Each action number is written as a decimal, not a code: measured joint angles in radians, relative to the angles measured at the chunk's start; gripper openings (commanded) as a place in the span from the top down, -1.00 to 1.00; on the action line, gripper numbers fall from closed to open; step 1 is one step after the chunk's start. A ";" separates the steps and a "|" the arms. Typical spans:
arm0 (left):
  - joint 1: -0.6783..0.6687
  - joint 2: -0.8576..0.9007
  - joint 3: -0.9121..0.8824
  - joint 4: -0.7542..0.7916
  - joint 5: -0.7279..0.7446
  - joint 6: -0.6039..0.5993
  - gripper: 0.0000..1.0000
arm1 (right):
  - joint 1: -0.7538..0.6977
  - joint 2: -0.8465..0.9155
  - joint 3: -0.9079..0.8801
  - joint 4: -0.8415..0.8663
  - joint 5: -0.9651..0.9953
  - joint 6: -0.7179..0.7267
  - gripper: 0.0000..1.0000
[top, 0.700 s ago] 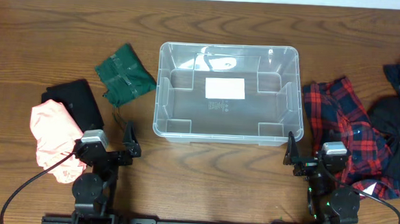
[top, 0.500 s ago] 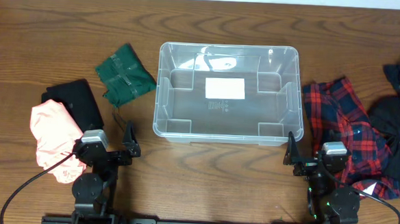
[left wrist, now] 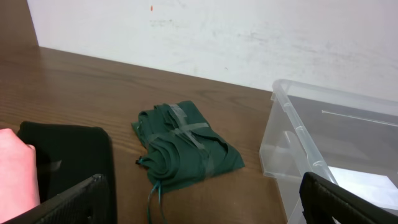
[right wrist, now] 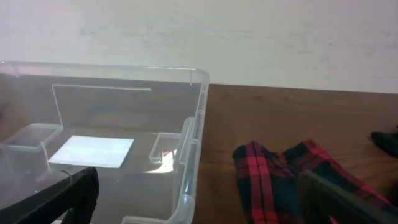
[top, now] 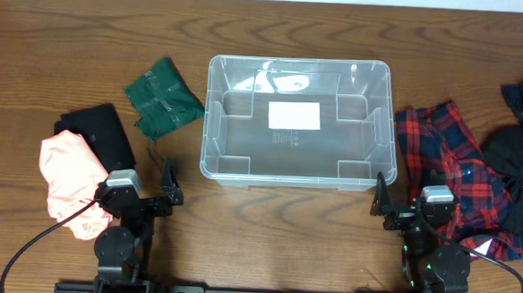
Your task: Pack container
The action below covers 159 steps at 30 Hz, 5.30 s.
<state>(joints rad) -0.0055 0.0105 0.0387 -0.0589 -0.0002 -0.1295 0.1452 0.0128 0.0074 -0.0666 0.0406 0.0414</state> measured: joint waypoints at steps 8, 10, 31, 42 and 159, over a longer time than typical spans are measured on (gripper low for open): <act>0.000 0.000 0.000 0.000 0.000 0.000 -0.96 | 0.000 0.000 0.000 0.000 0.000 0.000 -0.99; 0.000 0.000 0.000 0.000 0.000 0.000 -0.96 | 0.000 0.000 0.000 0.000 0.000 0.000 -0.99; 0.000 0.000 0.000 0.000 -0.003 0.003 -0.96 | 0.000 0.000 0.000 0.000 0.000 0.001 -0.99; 0.000 0.060 0.072 -0.140 0.002 -0.081 -0.96 | 0.000 0.019 0.106 -0.143 0.046 0.043 -0.98; 0.116 0.960 1.020 -0.903 0.020 -0.137 -0.96 | -0.209 1.394 1.456 -0.949 0.393 -0.032 -0.99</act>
<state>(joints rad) 0.1101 0.9707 1.0588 -0.9615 0.0196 -0.2661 -0.0643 1.4071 1.4631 -1.0161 0.4335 0.0090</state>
